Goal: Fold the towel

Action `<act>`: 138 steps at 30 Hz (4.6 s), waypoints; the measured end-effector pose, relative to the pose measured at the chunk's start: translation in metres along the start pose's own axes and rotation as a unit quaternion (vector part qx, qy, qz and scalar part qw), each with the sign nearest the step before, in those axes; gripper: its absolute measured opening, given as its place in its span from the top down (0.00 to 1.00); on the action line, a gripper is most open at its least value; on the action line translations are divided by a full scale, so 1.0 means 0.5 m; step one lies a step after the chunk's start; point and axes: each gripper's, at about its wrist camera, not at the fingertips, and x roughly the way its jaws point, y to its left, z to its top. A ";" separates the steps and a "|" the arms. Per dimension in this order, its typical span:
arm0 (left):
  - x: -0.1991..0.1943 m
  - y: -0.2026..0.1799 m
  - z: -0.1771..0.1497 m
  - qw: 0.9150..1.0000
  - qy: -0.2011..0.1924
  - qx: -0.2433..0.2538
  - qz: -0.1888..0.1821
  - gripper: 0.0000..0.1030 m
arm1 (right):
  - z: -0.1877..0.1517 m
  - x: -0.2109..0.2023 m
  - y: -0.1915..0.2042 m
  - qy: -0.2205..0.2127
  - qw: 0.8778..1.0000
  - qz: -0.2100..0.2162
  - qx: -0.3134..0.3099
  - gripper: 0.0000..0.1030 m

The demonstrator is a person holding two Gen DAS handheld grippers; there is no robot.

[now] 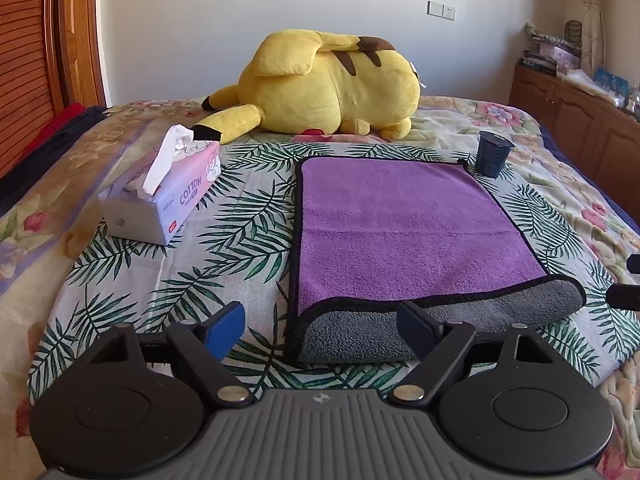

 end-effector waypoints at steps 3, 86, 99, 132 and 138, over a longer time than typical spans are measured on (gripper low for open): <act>0.011 0.005 0.002 1.000 -0.001 0.001 -0.003 0.50 | 0.000 0.018 0.000 0.007 1.000 0.002 -0.002 0.24; 0.025 0.013 0.006 0.998 -0.036 0.016 -0.047 1.00 | 0.033 0.077 -0.037 0.005 1.000 0.009 -0.002 0.98; 0.011 0.001 0.054 0.996 -0.060 0.031 -0.059 1.00 | 0.059 0.077 -0.039 -0.018 1.000 0.009 -0.013 0.98; 0.041 -0.012 0.207 0.991 -0.095 0.073 -0.055 1.00 | 0.180 0.101 -0.069 -0.082 0.995 -0.004 -0.049 0.98; 0.054 -0.008 0.235 0.991 -0.105 0.072 -0.050 1.00 | 0.207 0.118 -0.072 -0.089 0.994 -0.013 -0.055 0.98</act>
